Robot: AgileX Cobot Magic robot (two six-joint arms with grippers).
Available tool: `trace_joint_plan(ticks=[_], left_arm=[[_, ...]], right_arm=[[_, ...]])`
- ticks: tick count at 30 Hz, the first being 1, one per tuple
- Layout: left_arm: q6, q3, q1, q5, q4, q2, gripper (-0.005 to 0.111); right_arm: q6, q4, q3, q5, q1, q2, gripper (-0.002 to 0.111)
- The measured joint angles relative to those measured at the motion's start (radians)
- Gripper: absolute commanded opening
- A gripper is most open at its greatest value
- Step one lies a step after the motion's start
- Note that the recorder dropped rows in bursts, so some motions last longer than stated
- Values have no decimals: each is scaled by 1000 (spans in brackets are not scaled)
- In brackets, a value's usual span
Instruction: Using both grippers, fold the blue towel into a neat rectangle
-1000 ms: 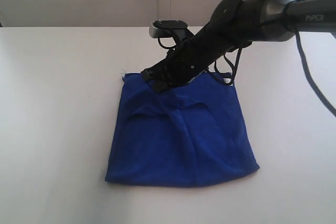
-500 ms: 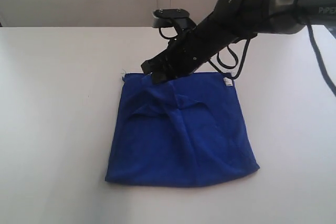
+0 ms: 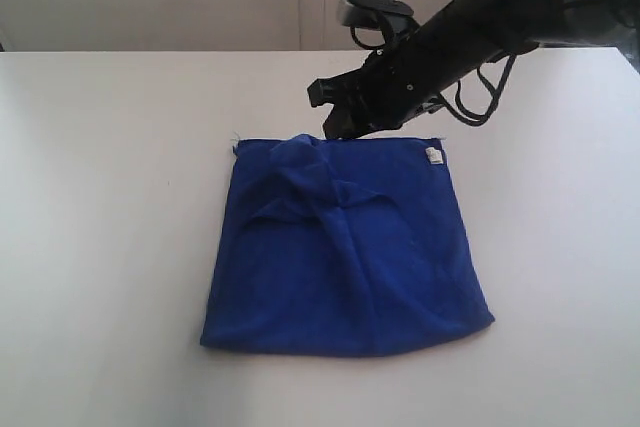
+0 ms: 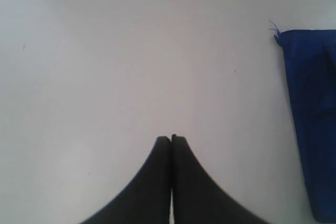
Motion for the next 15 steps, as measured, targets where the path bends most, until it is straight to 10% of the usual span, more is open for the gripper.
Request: trace_joint_plan(ticks=[15], left_arm=[[0,0,0,0,-6,0,0]], right_arm=[[20,91,0,53,0,103,22]])
